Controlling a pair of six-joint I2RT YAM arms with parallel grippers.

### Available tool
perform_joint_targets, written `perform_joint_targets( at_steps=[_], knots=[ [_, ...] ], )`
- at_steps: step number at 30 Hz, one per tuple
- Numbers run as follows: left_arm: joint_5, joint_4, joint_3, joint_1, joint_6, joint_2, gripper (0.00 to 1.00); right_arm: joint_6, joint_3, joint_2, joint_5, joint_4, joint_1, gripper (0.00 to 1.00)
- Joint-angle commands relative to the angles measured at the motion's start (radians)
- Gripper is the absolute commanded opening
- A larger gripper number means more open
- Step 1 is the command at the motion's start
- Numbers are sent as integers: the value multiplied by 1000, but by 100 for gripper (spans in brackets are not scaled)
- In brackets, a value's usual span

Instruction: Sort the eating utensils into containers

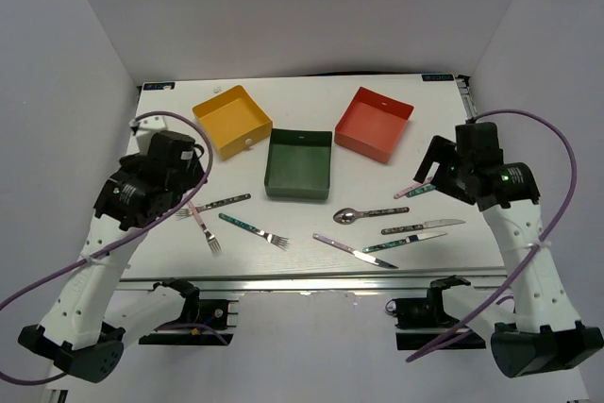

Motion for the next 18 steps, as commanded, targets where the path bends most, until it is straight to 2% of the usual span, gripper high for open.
perform_joint_targets(
  at_steps=[1, 5, 6, 9, 10, 12, 15, 18],
  knots=[
    [246, 145, -57, -44, 113, 63, 98, 146, -25, -3, 157, -38, -3, 89],
    [389, 300, -71, -131, 199, 238, 98, 201, -34, -74, 201, -57, -2, 89],
    [404, 378, -52, -203, 216, 267, 98, 209, -35, -82, 190, -67, -2, 89],
    [462, 493, 55, -309, 279, 402, 98, 243, -77, -146, 127, -108, -3, 89],
    [519, 514, 119, -331, 296, 495, 98, 250, -89, -166, 109, -122, -3, 89],
    [571, 561, 184, -400, 357, 595, 95, 272, -124, -236, 100, -134, -2, 89],
    [582, 577, 343, -522, 469, 809, 91, 278, -137, -324, 84, -157, -3, 89],
    [585, 560, 498, -581, 534, 1010, 87, 281, -112, -368, 81, -197, -3, 89]
  ],
)
